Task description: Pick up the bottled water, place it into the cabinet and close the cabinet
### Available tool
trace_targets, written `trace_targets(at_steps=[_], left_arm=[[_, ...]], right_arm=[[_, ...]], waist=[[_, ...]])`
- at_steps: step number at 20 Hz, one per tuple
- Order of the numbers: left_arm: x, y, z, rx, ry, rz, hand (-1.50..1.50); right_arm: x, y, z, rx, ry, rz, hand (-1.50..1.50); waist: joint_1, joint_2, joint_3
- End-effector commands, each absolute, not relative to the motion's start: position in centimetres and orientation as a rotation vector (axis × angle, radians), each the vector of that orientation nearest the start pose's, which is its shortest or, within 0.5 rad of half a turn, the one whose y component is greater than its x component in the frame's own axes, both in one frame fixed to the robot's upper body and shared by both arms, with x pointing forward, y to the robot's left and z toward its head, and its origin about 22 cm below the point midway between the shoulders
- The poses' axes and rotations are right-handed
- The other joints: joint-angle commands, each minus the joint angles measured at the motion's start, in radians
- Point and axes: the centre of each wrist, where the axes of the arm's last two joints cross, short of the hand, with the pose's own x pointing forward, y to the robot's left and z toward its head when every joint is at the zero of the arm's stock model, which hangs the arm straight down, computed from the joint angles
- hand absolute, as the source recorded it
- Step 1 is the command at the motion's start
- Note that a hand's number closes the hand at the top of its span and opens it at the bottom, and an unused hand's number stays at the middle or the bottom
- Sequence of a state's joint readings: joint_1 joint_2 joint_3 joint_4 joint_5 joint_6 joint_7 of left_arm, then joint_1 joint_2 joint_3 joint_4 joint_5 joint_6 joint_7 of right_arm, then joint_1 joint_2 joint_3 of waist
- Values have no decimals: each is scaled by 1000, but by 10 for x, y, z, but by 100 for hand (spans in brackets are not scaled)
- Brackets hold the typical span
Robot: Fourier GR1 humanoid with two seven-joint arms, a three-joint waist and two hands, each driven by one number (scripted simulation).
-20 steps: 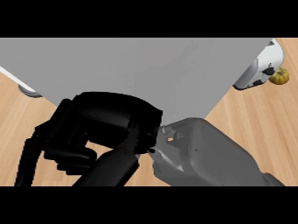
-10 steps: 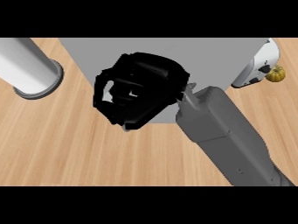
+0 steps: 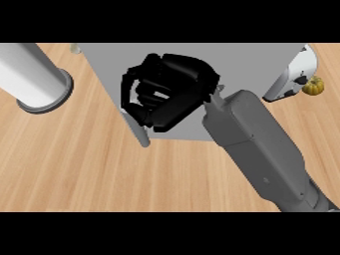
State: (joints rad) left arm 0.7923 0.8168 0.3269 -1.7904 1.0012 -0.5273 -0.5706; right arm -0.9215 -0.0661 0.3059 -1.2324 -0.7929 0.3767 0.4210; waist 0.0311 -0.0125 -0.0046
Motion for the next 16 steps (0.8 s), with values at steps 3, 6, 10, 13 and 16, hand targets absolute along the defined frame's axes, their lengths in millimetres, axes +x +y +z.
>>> trace_targets(at_steps=[3, 6, 10, 13, 16], left_arm=[[68, 457, 84, -229, -1885, 76, -150], [60, 459, 84, -233, -1854, 63, -150], [78, 446, 89, -244, -1856, 34, -150], [70, 456, 85, -235, -1874, 44, -150], [78, 445, 82, -261, -1869, 12, -150]], right_arm=[[393, -67, 211, 934, -1504, 644, -150], [394, -69, 223, 884, -1595, 602, -150], [396, -65, 234, 832, -1631, 606, -150], [398, -79, 247, 801, -1666, 578, -150], [396, -67, 246, 816, -1658, 562, -150]], waist=[[-8, 18, 3], [2, 16, 3], [-5, 22, 4], [2, 17, 3], [1, 19, 3]])
